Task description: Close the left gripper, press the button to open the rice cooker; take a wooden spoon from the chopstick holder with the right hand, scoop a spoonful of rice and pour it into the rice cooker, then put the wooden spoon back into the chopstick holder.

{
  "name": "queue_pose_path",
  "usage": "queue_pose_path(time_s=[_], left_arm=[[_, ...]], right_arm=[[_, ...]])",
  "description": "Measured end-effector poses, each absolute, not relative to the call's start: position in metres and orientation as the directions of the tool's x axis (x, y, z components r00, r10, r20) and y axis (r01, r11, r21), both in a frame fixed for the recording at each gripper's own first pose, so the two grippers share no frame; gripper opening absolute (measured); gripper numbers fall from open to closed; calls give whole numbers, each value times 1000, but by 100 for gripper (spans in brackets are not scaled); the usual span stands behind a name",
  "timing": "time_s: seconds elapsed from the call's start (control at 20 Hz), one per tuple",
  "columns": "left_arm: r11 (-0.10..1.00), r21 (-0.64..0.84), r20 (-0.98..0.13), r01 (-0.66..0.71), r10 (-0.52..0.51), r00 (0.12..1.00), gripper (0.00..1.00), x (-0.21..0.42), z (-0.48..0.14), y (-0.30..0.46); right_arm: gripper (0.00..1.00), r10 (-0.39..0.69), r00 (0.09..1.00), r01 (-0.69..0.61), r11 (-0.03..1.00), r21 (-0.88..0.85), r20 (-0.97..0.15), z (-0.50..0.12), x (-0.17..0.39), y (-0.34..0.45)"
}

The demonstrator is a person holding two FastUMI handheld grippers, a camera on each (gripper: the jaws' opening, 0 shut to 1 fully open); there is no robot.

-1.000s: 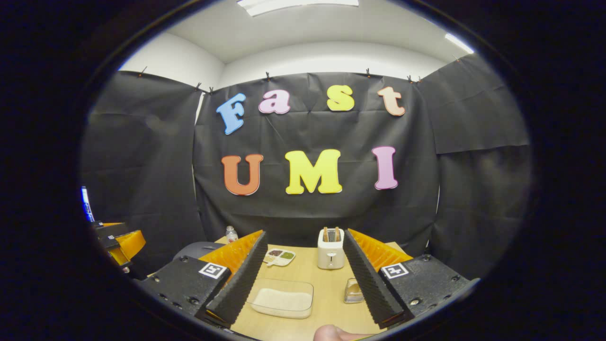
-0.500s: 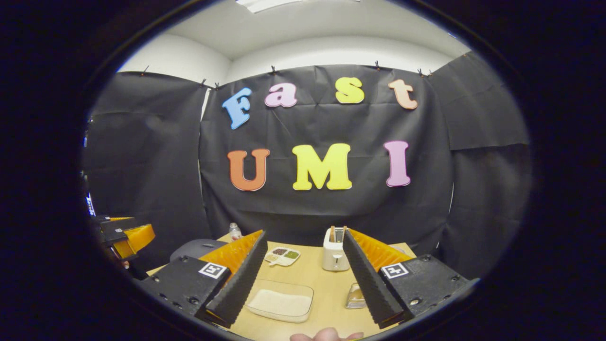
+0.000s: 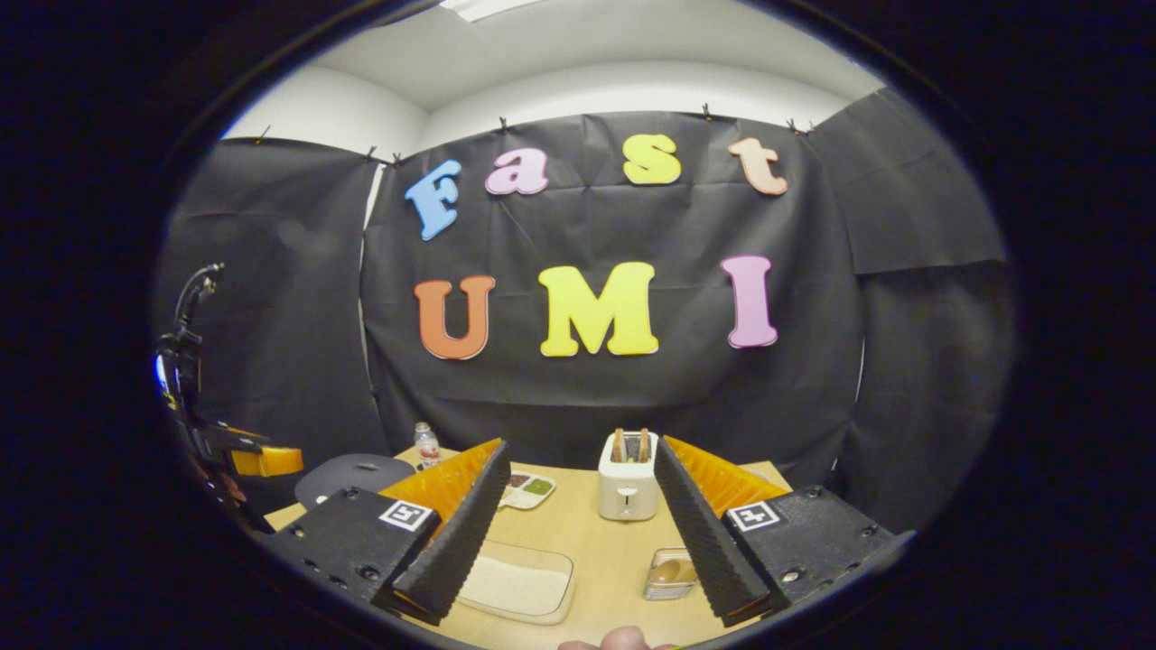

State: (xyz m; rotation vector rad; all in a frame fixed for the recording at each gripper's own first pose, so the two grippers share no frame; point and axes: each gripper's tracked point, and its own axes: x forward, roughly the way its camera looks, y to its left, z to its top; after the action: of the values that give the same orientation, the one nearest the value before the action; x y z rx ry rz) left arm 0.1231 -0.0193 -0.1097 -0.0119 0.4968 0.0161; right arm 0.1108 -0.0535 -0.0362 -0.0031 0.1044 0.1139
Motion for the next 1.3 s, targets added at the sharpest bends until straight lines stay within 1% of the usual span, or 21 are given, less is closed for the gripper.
queue_pose_path(time_s=[0.15, 0.25, 0.3, 0.4, 0.45, 0.5, 0.75, 0.8, 0.85, 0.9, 0.95, 1.0, 1.1, 1.15, 1.3], left_arm=[[999, -18, -655, -32, 12, 755, 95, 123, -152, -6], [999, -18, -720, -31, 9, 694, 95, 125, -167, -1], [1000, -14, -734, -26, 8, 679, 95, 128, -172, 4], [999, -11, -751, -31, 12, 660, 60, 139, -177, 12], [999, -16, -763, -34, 10, 647, 59, 142, -179, 14], [999, -24, -778, -29, -1, 628, 43, 144, -183, 13], [1000, -20, -834, -11, -11, 551, 42, 153, -210, 20], [999, -25, -840, -31, -4, 543, 42, 157, -211, 22], [999, -37, -844, -38, -11, 537, 24, 155, -207, 21], [999, -47, -842, -24, -26, 539, 6, 158, -209, 20], [999, -43, -850, -31, -20, 526, 8, 154, -212, 26], [998, -49, -851, -37, -22, 525, 8, 156, -211, 26], [999, -43, -853, -17, -28, 521, 1, 153, -215, 23], [1000, -24, -854, -6, -17, 519, 1, 150, -215, 24], [999, 41, -856, 35, 17, 516, 1, 150, -219, 25]], right_arm=[[100, 80, 988, -72, 995, 61, -135, -46, 123, -72], [100, 61, 989, -50, 995, 87, -131, -45, 128, -84], [100, 61, 990, -48, 994, 100, -128, -45, 129, -87], [100, 41, 990, -26, 994, 105, -138, -50, 130, -98], [100, 27, 990, -13, 995, 103, -142, -51, 131, -103], [100, 12, 989, 3, 995, 101, -144, -52, 131, -109], [100, -51, 987, 62, 996, 70, -155, -57, 125, -128], [97, -61, 987, 72, 995, 67, -149, -55, 123, -131], [100, -71, 987, 81, 994, 68, -144, -53, 123, -132], [98, -75, 987, 85, 994, 69, -144, -54, 122, -132], [100, -79, 986, 90, 994, 68, -147, -56, 121, -132], [98, -81, 985, 92, 994, 67, -151, -58, 121, -132], [98, -83, 983, 95, 993, 67, -164, -61, 120, -130], [100, -91, 982, 103, 992, 67, -167, -62, 120, -130], [100, -97, 981, 110, 992, 66, -169, -63, 119, -127]])
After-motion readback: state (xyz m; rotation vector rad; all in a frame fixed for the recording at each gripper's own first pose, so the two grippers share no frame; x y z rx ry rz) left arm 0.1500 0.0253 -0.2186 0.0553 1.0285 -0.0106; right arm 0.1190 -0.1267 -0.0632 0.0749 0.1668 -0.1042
